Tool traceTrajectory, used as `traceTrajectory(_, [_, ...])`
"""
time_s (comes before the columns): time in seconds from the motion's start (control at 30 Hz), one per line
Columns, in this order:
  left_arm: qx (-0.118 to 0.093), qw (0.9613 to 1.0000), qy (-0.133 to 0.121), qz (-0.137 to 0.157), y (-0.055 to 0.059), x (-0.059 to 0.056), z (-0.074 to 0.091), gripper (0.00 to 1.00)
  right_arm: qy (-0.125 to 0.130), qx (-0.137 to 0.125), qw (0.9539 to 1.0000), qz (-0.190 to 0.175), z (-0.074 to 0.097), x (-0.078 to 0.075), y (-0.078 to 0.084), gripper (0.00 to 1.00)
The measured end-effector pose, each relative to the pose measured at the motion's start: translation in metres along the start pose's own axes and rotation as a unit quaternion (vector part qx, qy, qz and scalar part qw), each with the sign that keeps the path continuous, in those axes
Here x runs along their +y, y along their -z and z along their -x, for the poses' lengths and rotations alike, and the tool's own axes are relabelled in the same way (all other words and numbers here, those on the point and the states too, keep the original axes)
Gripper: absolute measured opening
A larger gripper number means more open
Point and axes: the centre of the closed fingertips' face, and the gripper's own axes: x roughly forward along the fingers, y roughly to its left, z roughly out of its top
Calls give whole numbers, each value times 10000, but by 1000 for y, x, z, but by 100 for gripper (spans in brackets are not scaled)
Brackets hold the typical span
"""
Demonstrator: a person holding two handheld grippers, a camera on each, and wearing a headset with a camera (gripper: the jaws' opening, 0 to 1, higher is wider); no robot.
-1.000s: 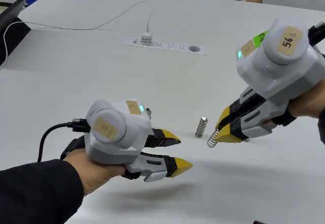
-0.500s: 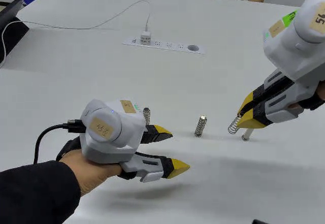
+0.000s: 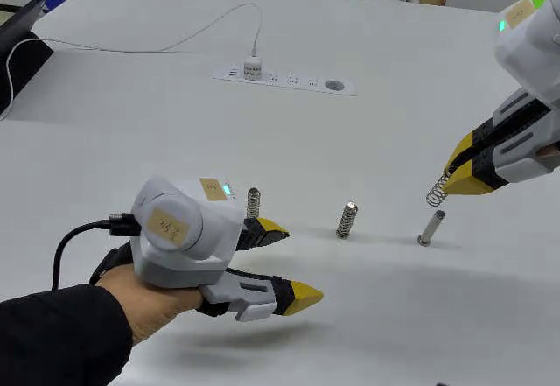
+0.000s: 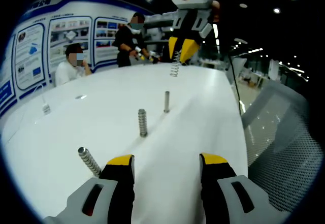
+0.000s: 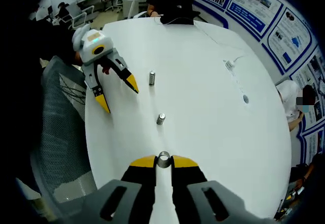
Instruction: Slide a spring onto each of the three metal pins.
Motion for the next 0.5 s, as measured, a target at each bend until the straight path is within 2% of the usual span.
traceTrajectory(0.27, [-3, 10000, -20, 30, 1, 0, 1, 54, 136, 343, 9993, -84, -12, -18, 20, 12])
traceTrajectory(0.4, [9, 10000, -20, 51, 2, 0, 1, 55, 66, 374, 9991, -211, -22, -21, 26, 12])
traceTrajectory(0.5, [15, 10000, -26, 77, 2, 1, 2, 55, 125, 471, 9986, -212, -27, -24, 31, 12])
